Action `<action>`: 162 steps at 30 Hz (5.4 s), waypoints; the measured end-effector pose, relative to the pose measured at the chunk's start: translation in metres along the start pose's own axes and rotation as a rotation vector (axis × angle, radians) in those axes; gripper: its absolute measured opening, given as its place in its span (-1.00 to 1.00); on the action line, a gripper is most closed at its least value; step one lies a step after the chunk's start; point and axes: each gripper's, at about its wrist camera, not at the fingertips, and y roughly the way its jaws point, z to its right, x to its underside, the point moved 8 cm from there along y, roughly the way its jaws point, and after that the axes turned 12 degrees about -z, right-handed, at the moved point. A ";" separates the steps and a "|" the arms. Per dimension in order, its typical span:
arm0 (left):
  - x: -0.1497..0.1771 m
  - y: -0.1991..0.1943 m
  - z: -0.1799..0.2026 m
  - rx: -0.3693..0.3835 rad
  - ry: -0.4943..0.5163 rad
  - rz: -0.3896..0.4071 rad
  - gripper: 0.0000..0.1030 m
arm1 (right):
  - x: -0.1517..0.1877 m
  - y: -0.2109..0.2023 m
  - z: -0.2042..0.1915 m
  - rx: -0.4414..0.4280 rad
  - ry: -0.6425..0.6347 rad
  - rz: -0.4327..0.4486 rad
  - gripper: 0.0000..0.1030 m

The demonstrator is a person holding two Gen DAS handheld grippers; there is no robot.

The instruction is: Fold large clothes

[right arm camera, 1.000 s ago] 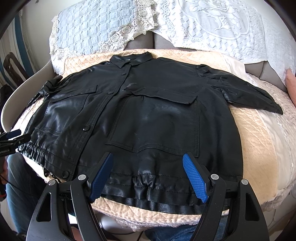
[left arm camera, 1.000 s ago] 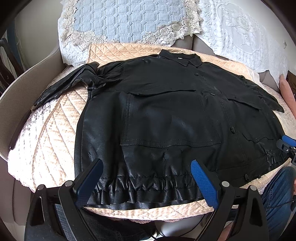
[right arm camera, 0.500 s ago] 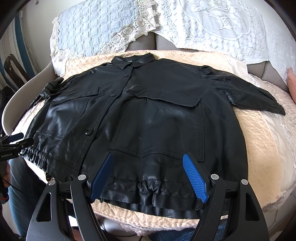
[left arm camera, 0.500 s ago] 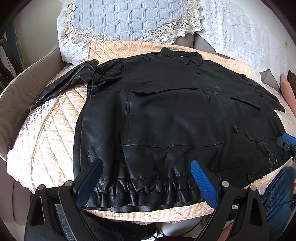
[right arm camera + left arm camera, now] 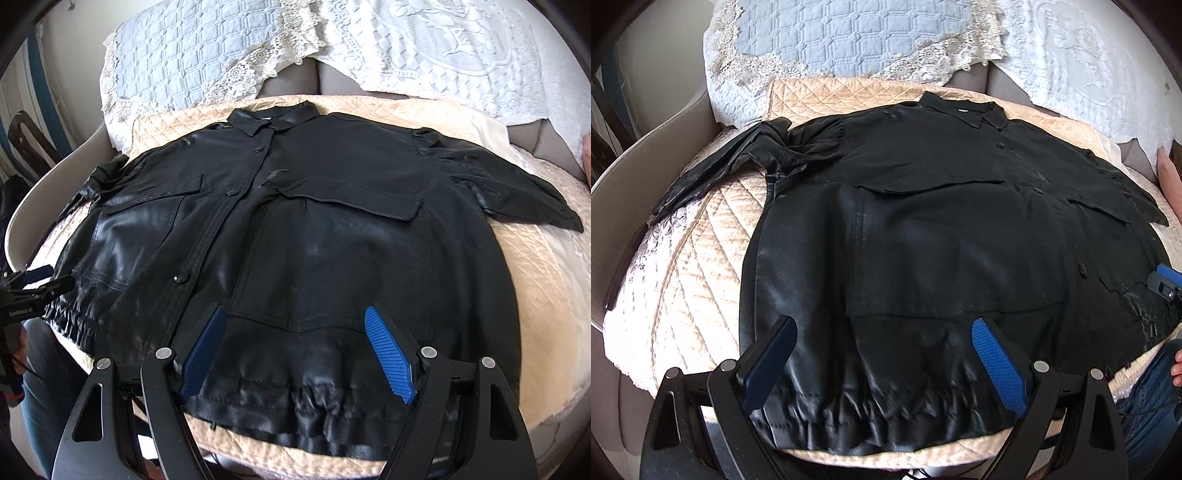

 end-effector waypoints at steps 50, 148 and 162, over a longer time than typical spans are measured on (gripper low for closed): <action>-0.153 0.088 -0.319 -0.012 -0.643 0.123 -0.79 | -0.092 0.075 -0.091 -0.049 -0.217 -0.042 0.51; -0.180 0.061 0.052 0.158 0.041 0.044 0.14 | -0.067 -0.002 0.371 0.036 0.865 0.168 0.19; -0.191 0.069 0.042 0.146 -0.007 0.048 0.14 | -0.101 0.000 0.451 0.015 1.003 0.239 -0.93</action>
